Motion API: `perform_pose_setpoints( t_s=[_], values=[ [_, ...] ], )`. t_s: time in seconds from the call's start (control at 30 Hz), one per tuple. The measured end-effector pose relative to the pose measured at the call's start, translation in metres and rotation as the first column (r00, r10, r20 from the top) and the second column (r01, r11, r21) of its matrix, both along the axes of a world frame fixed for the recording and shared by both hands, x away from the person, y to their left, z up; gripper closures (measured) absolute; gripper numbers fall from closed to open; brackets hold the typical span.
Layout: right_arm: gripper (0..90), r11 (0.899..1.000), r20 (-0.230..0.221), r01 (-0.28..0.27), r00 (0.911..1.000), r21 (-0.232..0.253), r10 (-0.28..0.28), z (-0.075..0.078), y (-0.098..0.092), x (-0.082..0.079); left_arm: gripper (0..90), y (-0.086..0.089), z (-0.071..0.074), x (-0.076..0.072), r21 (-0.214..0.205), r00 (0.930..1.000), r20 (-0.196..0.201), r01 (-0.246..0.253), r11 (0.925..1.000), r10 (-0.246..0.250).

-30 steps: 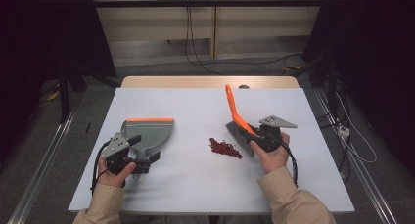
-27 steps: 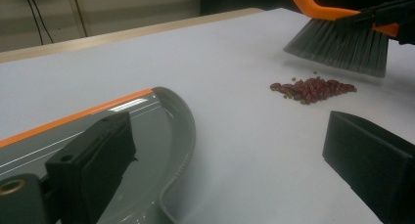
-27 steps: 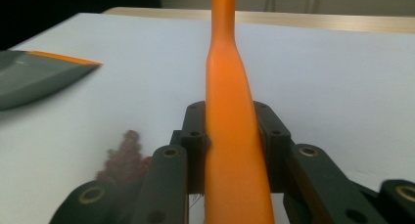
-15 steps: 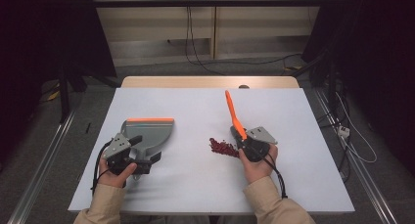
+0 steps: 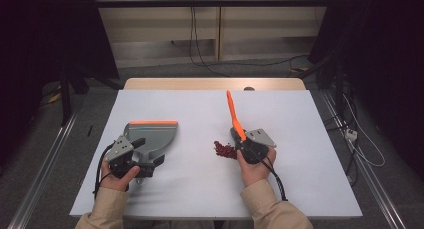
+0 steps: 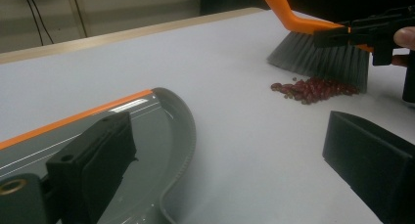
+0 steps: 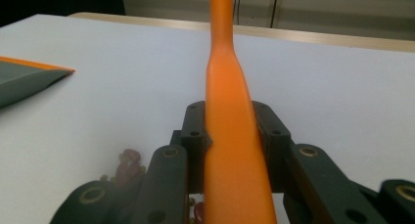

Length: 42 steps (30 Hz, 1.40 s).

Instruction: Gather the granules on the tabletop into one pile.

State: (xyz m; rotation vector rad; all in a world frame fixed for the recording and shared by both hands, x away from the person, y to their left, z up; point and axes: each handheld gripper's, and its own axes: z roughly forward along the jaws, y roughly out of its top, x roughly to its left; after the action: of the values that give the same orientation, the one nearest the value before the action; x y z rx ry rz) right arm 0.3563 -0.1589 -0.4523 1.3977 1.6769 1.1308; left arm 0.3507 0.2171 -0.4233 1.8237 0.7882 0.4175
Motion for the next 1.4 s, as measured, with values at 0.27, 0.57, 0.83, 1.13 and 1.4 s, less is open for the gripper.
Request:
perform_pose_setpoints(
  t_s=[0.27,0.57,0.83,1.13,1.4],
  values=[
    [71.3,1.000,-0.006,-0.028,0.9996,0.015,0.028,0.000,0.009,0.008,4.8,0.002,0.000,0.000,0.007,1.0000,0.000,0.002,1.0000,-0.002],
    [71.3,0.997,-0.012,-0.063,0.9979,0.040,0.064,0.002,0.008,0.015,4.8,0.002,0.000,0.000,0.009,1.0000,0.000,0.003,1.0000,-0.003],
    [71.2,0.987,0.007,-0.145,0.9894,0.072,0.145,0.014,-0.008,0.014,4.9,0.002,0.000,0.000,0.015,1.0000,0.003,0.003,0.9999,-0.003],
    [71.2,0.959,0.007,-0.268,0.9633,0.091,0.268,0.017,-0.026,0.018,5.0,0.000,0.000,0.000,0.013,1.0000,-0.001,0.005,0.9999,-0.005],
    [71.3,0.856,-0.002,-0.516,0.8563,-0.040,0.516,0.016,-0.030,0.053,5.0,0.001,0.000,0.001,0.005,1.0000,0.000,-0.001,1.0000,0.001]
  ],
)
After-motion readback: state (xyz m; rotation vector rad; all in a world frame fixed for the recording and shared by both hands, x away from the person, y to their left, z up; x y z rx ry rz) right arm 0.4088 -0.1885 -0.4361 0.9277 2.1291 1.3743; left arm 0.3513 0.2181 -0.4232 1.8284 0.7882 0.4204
